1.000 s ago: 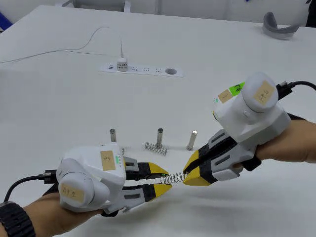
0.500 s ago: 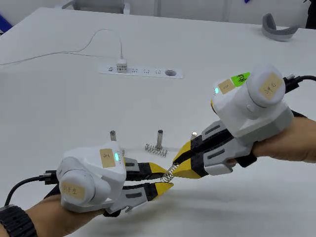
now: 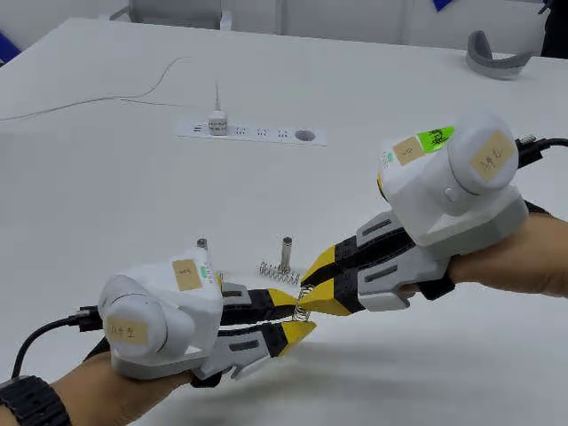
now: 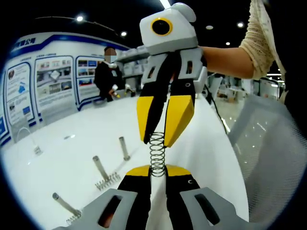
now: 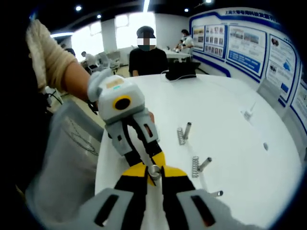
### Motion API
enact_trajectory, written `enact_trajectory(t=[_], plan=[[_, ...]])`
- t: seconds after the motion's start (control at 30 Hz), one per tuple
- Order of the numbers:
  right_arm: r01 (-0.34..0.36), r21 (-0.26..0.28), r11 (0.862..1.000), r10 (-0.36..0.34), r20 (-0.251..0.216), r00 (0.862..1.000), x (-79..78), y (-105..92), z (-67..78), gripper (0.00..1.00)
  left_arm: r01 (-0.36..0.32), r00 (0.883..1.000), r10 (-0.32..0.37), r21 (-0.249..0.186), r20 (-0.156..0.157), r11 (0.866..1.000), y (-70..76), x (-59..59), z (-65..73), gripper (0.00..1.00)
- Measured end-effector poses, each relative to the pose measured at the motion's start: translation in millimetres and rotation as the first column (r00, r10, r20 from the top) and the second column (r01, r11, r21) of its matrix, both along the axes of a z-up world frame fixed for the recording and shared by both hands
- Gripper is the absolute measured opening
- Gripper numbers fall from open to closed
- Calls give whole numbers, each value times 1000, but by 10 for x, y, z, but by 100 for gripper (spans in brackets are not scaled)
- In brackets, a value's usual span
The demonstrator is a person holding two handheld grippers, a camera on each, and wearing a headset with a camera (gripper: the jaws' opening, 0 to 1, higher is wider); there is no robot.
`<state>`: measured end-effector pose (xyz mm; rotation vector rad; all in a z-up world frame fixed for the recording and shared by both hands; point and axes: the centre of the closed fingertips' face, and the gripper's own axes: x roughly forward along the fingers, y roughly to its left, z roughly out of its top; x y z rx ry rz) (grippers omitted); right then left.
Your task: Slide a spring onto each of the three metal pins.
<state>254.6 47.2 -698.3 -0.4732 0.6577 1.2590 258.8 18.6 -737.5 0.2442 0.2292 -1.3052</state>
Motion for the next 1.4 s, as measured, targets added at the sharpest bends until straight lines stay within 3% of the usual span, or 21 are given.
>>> enact_trajectory(t=[0.27,0.73,1.1,1.4], plan=[[10,-2,1000,-10,5,1000,19,-6,-36,12,-4,1000,4,-30,-14,1000,-24,-4,47,10],[31,8,999,-31,12,999,82,-50,-33,12,-28,1000,27,-34,-15,999,-35,43,51,12],[71,10,997,-71,24,997,171,-166,16,12,-58,998,56,-41,-38,997,56,76,27,21],[110,7,994,-111,40,993,280,-280,53,12,-75,997,74,-38,-36,996,145,86,11,26]])
